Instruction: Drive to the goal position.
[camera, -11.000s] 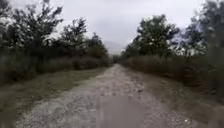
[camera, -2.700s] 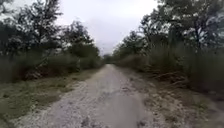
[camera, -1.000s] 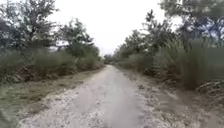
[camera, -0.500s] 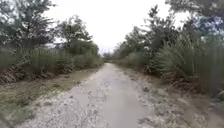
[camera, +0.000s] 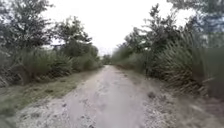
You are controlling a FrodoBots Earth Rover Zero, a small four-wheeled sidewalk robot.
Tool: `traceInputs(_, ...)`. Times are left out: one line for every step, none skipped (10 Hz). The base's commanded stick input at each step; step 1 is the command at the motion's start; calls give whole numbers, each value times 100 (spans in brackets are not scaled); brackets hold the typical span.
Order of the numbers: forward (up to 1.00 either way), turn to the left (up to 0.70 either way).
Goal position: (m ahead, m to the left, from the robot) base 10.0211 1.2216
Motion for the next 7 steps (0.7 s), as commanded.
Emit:
traceInputs(50,0)
traceInputs(50,0)
traceInputs(50,0)
traceInputs(50,0)
traceInputs(50,0)
traceInputs(50,0)
traceInputs(50,0)
